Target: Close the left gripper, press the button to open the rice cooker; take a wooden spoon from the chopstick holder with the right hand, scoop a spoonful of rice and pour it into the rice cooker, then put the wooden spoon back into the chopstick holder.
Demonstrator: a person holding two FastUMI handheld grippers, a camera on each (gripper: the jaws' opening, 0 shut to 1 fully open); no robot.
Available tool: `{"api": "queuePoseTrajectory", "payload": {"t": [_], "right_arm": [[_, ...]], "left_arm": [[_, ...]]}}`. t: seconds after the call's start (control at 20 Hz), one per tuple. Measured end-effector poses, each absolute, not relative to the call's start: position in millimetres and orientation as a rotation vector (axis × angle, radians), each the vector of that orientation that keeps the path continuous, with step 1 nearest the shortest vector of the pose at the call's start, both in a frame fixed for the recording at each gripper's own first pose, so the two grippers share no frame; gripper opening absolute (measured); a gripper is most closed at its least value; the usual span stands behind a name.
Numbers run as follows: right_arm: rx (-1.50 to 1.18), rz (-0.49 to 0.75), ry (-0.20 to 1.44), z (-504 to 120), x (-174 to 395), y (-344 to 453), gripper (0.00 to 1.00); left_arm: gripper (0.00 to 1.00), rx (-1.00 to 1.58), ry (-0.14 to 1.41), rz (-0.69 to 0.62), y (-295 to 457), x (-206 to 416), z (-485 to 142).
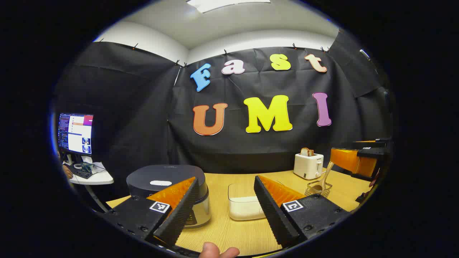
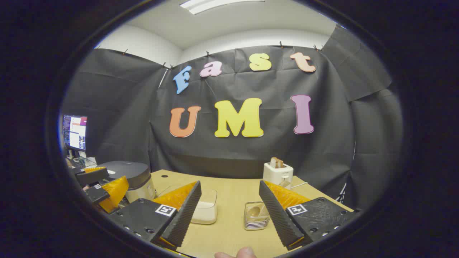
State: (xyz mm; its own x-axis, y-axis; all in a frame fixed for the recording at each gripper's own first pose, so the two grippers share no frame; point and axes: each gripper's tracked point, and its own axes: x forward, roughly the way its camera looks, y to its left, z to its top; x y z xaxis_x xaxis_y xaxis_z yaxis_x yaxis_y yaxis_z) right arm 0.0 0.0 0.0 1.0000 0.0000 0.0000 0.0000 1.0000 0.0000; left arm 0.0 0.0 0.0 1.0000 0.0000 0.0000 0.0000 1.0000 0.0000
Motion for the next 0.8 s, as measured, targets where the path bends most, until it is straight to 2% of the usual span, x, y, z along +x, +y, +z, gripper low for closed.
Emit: {"api": "queuePoseTrajectory", "payload": {"t": [0.05,0.35,0.4,0.5,0.8], "right_arm": [[-0.001,0.004,0.005,-2,0,1,0.96],[0.013,-0.016,0.003,2,0,-3,0.96],[0.007,-0.023,-0.004,5,-1,-5,0.93],[-0.006,-0.036,-0.016,7,-2,-6,0.96],[-0.035,-0.071,-0.028,11,-10,-15,0.97]], "left_arm": [[0.98,-0.009,0.000,-0.024,-4,1,-1],[0.98,-0.001,0.001,-0.018,1,3,-3],[0.98,-0.001,-0.002,-0.019,3,3,-3],[0.98,-0.004,0.001,-0.020,5,4,-3],[0.98,0.002,-0.004,-0.010,16,3,-1]]}}
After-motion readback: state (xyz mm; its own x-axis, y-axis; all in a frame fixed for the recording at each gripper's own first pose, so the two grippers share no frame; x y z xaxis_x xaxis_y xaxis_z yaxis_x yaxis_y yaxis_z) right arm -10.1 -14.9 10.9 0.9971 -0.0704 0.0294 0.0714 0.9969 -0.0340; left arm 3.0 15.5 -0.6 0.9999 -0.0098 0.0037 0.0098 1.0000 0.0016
